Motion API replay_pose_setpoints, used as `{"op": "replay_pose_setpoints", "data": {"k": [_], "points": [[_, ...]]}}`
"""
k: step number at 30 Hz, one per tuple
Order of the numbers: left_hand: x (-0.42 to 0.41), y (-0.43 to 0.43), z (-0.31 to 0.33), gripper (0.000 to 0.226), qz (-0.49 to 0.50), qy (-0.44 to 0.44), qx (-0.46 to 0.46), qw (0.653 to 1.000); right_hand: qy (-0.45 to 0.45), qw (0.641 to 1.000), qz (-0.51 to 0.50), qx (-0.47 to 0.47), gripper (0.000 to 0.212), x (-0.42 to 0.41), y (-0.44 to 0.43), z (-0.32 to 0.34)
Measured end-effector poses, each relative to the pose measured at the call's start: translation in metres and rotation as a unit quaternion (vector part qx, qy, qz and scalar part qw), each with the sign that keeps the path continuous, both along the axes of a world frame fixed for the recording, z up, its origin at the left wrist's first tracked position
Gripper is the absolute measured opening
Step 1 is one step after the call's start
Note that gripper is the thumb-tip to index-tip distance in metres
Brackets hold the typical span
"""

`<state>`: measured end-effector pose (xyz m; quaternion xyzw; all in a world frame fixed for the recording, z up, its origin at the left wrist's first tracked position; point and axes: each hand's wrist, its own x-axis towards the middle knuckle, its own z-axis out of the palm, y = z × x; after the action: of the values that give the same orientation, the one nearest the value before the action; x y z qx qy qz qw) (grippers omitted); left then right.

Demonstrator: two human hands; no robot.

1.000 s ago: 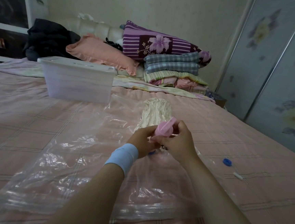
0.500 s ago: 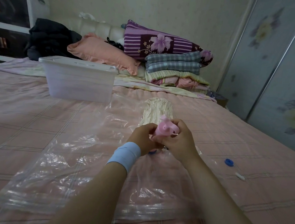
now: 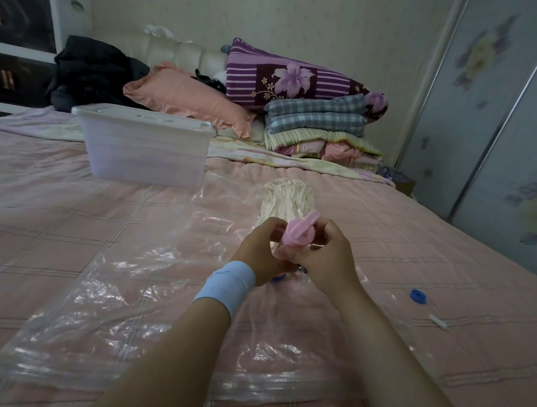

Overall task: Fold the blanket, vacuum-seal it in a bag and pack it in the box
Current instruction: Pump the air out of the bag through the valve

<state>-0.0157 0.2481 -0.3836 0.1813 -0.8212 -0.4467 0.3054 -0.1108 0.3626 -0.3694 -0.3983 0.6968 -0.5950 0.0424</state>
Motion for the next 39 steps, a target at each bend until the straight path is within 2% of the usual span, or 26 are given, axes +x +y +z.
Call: {"op": "replay_pose_setpoints", "data": {"k": [5, 8, 13, 15, 17, 20, 23, 27, 30, 33, 37, 39], "points": [[-0.003, -0.003, -0.002, 0.035, 0.010, -0.024, -0.024, 0.999, 0.011, 1.000, 0.002, -0.008, 0.054, -0.002, 0.005, 0.001], [-0.001, -0.002, -0.001, 0.040, 0.032, -0.024, -0.017, 0.999, 0.019, 1.000, 0.016, 0.012, 0.062, 0.002, 0.003, -0.004], [0.000, 0.001, 0.001, 0.049, -0.013, -0.032, -0.010, 0.999, 0.036, 0.999, 0.005, 0.004, 0.049, 0.000, 0.004, -0.002], [-0.002, 0.000, -0.001, 0.035, -0.016, -0.037, -0.021, 0.999, 0.058, 0.998, 0.021, 0.002, 0.045, -0.002, 0.007, 0.001], [-0.003, -0.002, -0.004, 0.023, 0.001, -0.036, -0.027, 0.999, 0.073, 0.997, 0.034, -0.009, 0.050, -0.003, 0.007, 0.001], [-0.002, -0.003, -0.005, 0.037, 0.023, -0.024, -0.016, 0.999, 0.049, 0.998, 0.027, -0.011, 0.060, 0.000, 0.005, -0.004], [0.001, 0.000, -0.002, 0.050, 0.008, -0.024, -0.002, 1.000, 0.030, 0.999, 0.020, -0.002, 0.059, 0.000, 0.003, -0.007], [0.000, -0.001, -0.003, 0.040, -0.021, -0.035, -0.028, 0.999, 0.033, 0.999, 0.036, -0.007, 0.040, -0.002, 0.007, -0.002], [-0.001, -0.003, -0.005, 0.029, 0.010, -0.037, -0.025, 0.999, 0.031, 0.998, 0.049, -0.009, 0.043, -0.002, 0.008, -0.002], [0.001, -0.002, -0.004, 0.037, 0.028, -0.031, -0.011, 0.999, 0.009, 0.999, 0.037, 0.003, 0.055, 0.004, 0.006, -0.006], [0.002, 0.002, 0.000, 0.048, -0.003, -0.033, 0.006, 0.999, -0.006, 1.000, 0.029, 0.003, 0.043, 0.004, 0.002, -0.009], [0.000, 0.001, -0.001, 0.042, -0.010, -0.037, -0.012, 0.999, -0.009, 0.999, 0.038, -0.009, 0.034, 0.002, 0.002, -0.008]]}}
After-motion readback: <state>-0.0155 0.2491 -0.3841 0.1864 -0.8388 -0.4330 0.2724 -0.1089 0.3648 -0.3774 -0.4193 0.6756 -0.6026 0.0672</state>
